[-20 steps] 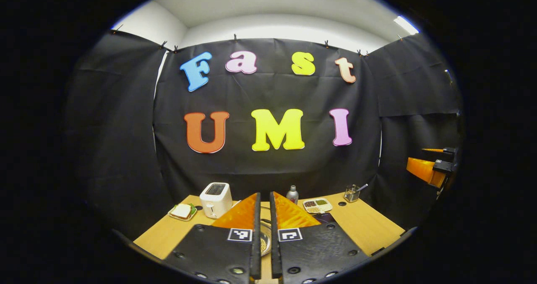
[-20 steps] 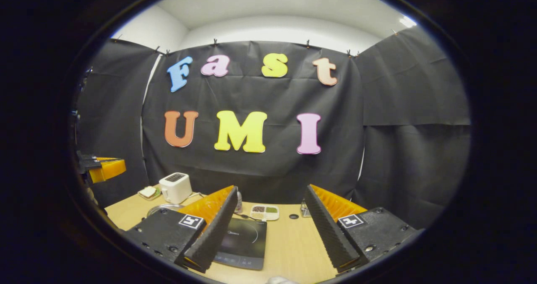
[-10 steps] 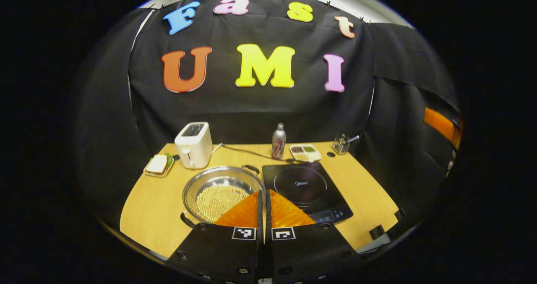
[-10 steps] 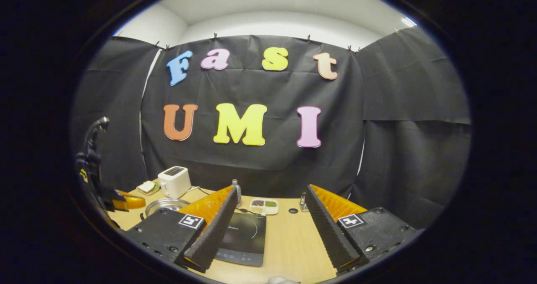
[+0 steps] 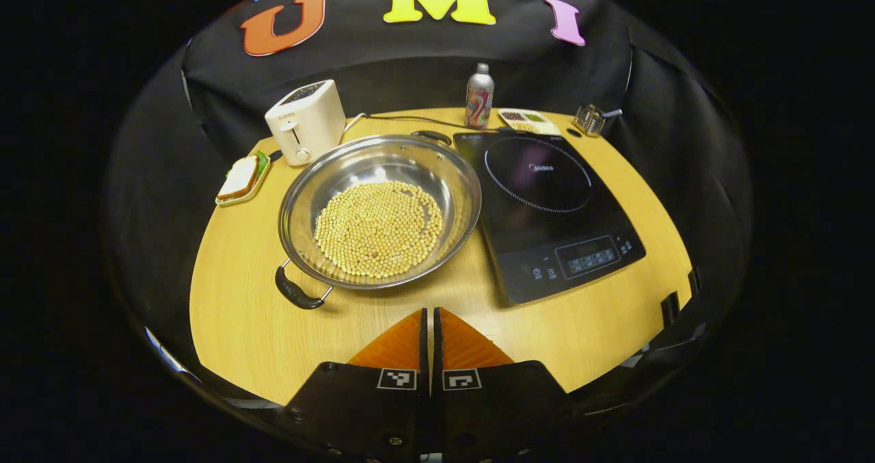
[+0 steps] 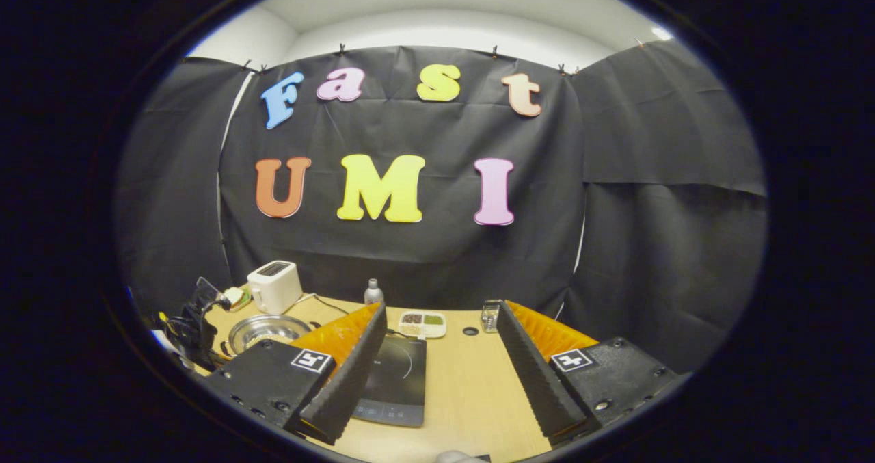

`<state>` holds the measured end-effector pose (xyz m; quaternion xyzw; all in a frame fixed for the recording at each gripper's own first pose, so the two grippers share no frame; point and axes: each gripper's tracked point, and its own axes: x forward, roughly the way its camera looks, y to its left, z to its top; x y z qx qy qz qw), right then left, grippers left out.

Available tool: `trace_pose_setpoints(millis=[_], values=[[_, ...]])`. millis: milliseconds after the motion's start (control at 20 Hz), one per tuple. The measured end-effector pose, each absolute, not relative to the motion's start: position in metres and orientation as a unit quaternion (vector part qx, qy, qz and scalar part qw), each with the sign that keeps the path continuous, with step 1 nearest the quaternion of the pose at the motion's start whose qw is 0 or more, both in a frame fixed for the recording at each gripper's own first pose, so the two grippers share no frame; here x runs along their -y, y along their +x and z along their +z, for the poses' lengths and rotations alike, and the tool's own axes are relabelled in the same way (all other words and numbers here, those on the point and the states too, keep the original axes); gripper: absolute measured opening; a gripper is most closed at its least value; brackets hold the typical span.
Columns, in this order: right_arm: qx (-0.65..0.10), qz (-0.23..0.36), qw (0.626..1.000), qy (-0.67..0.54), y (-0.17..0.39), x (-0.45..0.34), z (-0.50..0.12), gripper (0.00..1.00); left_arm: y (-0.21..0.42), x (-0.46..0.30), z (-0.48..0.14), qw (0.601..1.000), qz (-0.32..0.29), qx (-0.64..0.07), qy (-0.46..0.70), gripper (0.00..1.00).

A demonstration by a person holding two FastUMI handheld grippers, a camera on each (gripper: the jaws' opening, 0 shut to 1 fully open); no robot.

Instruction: First push the handle of the pot to place it horizontally, then grasp the pot with both hands and set it on the induction cooktop.

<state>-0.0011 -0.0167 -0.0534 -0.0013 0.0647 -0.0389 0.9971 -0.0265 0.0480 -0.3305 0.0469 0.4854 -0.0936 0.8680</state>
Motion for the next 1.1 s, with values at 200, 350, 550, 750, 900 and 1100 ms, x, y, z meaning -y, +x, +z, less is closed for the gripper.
trace_pose_setpoints(millis=[200,350,550,750,900,1100], values=[[-0.073,-0.047,0.996,0.004,0.000,0.023,-0.062,0.98,-0.020,-0.070,-0.351,0.844,-0.100,-0.523,0.071,0.00],[-0.080,-0.054,0.995,0.005,-0.002,0.028,-0.069,0.98,-0.013,-0.083,-0.361,0.828,-0.106,-0.543,0.087,0.00],[-0.085,-0.065,0.994,0.008,-0.002,0.037,-0.075,0.99,-0.002,-0.096,-0.366,0.819,-0.112,-0.551,0.113,0.00],[-0.090,-0.073,0.993,0.009,0.000,0.045,-0.080,0.99,0.003,-0.111,-0.371,0.813,-0.104,-0.559,0.124,0.00],[-0.091,-0.079,0.993,0.008,0.003,0.050,-0.080,0.99,0.006,-0.127,-0.374,0.811,-0.092,-0.563,0.131,0.00],[-0.091,-0.085,0.992,0.006,0.005,0.055,-0.081,0.99,0.001,-0.132,-0.375,0.809,-0.088,-0.568,0.125,0.00]])
